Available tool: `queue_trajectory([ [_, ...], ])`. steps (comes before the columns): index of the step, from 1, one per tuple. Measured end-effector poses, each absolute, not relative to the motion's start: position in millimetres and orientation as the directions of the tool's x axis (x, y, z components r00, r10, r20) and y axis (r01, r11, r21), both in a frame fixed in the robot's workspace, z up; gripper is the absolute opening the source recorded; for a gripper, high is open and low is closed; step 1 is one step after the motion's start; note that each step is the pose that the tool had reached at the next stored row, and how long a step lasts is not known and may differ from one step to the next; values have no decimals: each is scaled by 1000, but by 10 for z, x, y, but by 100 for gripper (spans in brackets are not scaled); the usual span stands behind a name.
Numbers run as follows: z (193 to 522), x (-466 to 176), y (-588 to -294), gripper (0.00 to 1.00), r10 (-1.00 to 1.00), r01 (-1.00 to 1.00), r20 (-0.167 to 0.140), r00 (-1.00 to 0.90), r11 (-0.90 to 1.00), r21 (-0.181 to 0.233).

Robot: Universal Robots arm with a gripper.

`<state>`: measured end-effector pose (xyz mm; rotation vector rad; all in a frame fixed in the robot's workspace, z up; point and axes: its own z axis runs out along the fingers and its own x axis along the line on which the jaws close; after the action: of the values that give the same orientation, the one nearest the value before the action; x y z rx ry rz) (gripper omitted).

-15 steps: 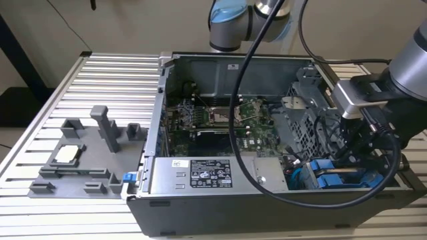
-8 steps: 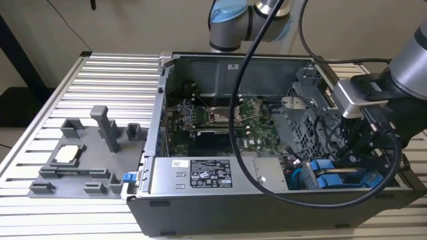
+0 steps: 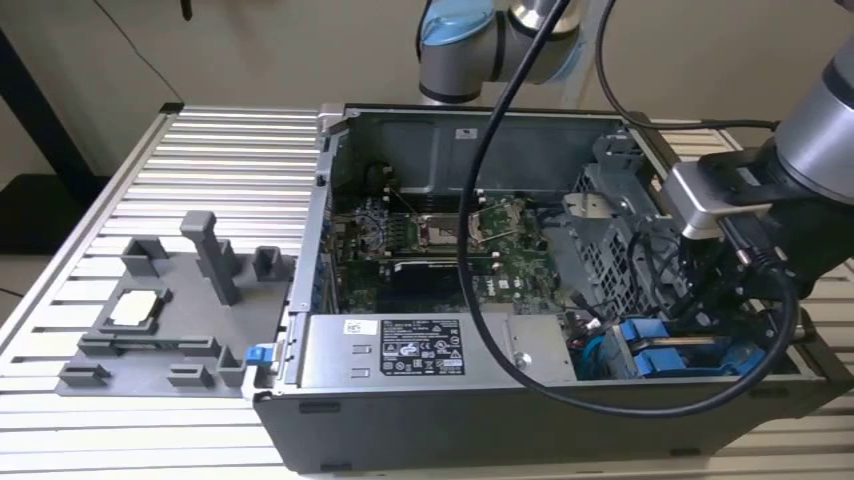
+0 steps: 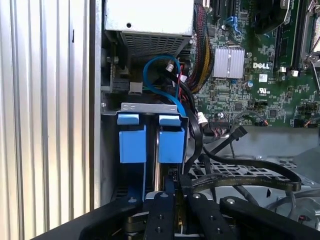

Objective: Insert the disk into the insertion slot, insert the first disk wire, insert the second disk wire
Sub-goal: 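Insert the second disk wire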

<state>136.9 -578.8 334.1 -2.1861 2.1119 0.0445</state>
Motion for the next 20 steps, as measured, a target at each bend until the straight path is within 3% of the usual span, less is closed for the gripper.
queue_trajectory([
  [5,3329,1371,-5788,17,-995,-998,-92,37,-32,-53],
  [6,3330,1371,-5788,24,-995,-998,-92,37,-32,-53],
  [20,3554,1372,-5823,24,-995,-998,-92,37,-32,-50],
])
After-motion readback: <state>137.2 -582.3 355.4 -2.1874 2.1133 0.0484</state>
